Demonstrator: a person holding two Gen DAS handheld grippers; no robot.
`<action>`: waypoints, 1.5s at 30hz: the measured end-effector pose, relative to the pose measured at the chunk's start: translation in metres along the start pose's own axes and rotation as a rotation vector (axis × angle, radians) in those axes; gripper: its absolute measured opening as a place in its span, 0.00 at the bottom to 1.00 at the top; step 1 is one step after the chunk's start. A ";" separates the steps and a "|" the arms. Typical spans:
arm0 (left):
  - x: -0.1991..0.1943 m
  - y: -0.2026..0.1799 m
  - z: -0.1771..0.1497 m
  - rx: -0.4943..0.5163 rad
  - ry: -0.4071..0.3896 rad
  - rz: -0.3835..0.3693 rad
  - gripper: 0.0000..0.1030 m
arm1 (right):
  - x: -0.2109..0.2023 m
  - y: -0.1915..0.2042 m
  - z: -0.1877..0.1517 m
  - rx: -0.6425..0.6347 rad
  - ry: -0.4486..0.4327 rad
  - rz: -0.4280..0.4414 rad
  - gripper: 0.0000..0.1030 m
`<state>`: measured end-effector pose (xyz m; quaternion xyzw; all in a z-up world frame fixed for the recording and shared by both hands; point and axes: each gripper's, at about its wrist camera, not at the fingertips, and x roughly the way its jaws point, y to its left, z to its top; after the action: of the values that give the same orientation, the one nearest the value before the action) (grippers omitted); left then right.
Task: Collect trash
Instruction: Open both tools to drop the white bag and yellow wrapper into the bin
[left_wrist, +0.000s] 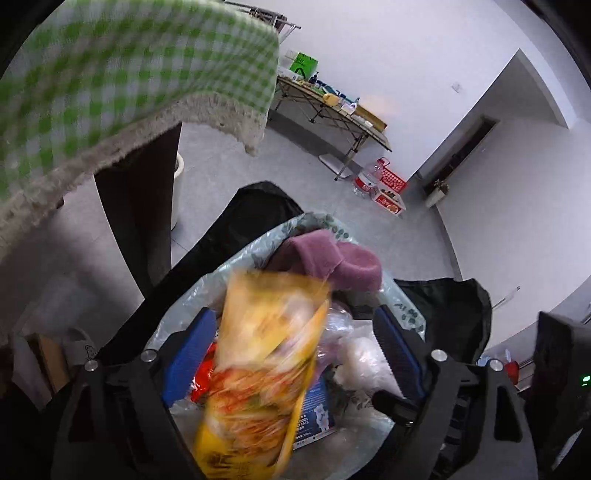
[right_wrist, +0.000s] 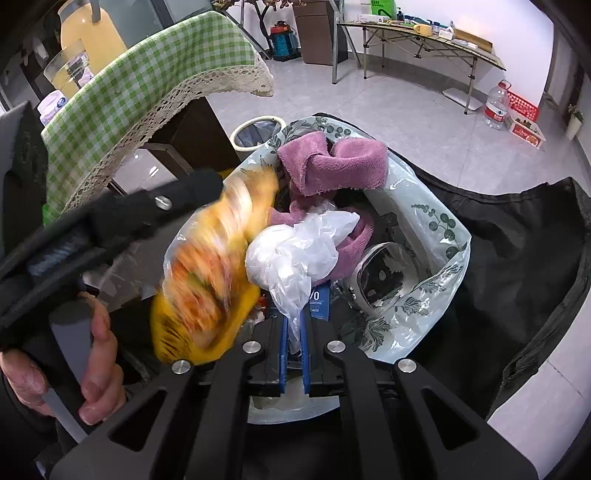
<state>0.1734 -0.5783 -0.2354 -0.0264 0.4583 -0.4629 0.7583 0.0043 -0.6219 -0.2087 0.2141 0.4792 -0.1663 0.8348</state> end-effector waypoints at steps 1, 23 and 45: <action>-0.007 -0.001 0.002 0.003 -0.007 -0.009 0.82 | 0.001 0.000 0.000 -0.001 0.003 0.004 0.06; -0.118 0.038 -0.024 0.008 -0.060 0.159 0.84 | 0.033 0.054 0.005 -0.004 0.137 0.165 0.44; -0.197 0.061 -0.026 -0.018 -0.162 0.174 0.84 | -0.014 0.058 0.022 0.001 0.015 0.031 0.45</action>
<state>0.1666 -0.3903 -0.1467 -0.0306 0.4002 -0.3874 0.8299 0.0410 -0.5830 -0.1752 0.2229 0.4821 -0.1520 0.8335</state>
